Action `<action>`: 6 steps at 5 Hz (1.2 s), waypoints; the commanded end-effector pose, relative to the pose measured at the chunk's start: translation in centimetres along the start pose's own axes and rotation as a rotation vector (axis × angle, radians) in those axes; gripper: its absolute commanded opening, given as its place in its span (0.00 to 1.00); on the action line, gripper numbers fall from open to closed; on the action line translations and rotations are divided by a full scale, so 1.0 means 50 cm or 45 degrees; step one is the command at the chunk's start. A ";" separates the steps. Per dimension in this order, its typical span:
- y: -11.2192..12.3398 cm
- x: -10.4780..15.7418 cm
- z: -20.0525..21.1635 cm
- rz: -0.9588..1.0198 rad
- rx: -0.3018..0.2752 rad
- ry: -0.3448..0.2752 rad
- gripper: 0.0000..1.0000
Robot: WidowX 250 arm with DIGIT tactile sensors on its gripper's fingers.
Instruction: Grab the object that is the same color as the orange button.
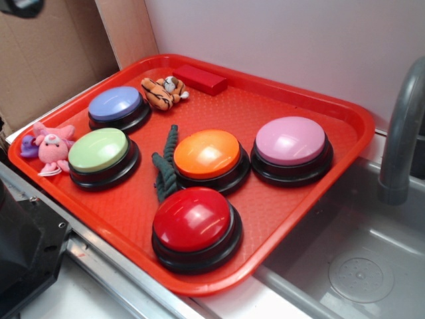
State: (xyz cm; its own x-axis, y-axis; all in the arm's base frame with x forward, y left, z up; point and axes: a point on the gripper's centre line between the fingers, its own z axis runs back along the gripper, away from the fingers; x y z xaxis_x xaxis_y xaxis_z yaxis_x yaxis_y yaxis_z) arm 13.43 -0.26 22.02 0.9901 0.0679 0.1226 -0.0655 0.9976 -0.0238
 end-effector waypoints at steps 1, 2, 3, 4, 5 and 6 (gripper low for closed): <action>0.047 0.101 -0.060 0.080 0.091 -0.094 1.00; 0.089 0.157 -0.105 0.113 0.099 -0.085 1.00; 0.116 0.197 -0.152 0.122 0.092 -0.115 1.00; 0.146 0.231 -0.212 0.132 0.064 -0.122 1.00; 0.157 0.261 -0.259 0.109 0.069 -0.119 1.00; 0.168 0.281 -0.297 0.101 0.115 -0.110 1.00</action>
State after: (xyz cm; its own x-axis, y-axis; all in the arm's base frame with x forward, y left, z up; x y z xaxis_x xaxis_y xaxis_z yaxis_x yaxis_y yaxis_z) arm 27.60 8.44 7.15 0.9767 0.1514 0.1520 -0.1592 0.9864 0.0407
